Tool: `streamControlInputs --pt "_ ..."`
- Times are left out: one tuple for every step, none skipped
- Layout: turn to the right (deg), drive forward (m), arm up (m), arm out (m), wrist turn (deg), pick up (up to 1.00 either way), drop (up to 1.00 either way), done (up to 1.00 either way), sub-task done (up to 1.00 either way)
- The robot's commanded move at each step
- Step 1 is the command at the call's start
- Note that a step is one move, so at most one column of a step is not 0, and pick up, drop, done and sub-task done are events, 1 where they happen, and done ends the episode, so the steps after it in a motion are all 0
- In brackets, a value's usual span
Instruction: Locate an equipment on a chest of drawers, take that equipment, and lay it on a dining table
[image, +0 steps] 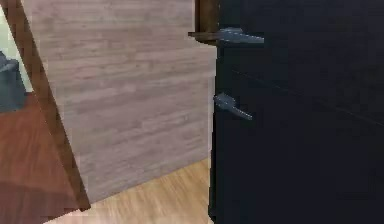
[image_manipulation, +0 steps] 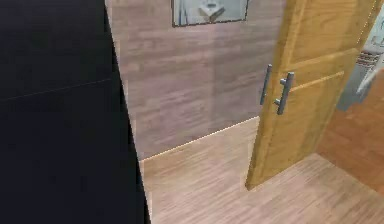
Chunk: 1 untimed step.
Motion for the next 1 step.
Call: streamControlInputs --pt "45.0 0.0 0.0 0.0 0.0 0.0 0.0 0.0 0.0"
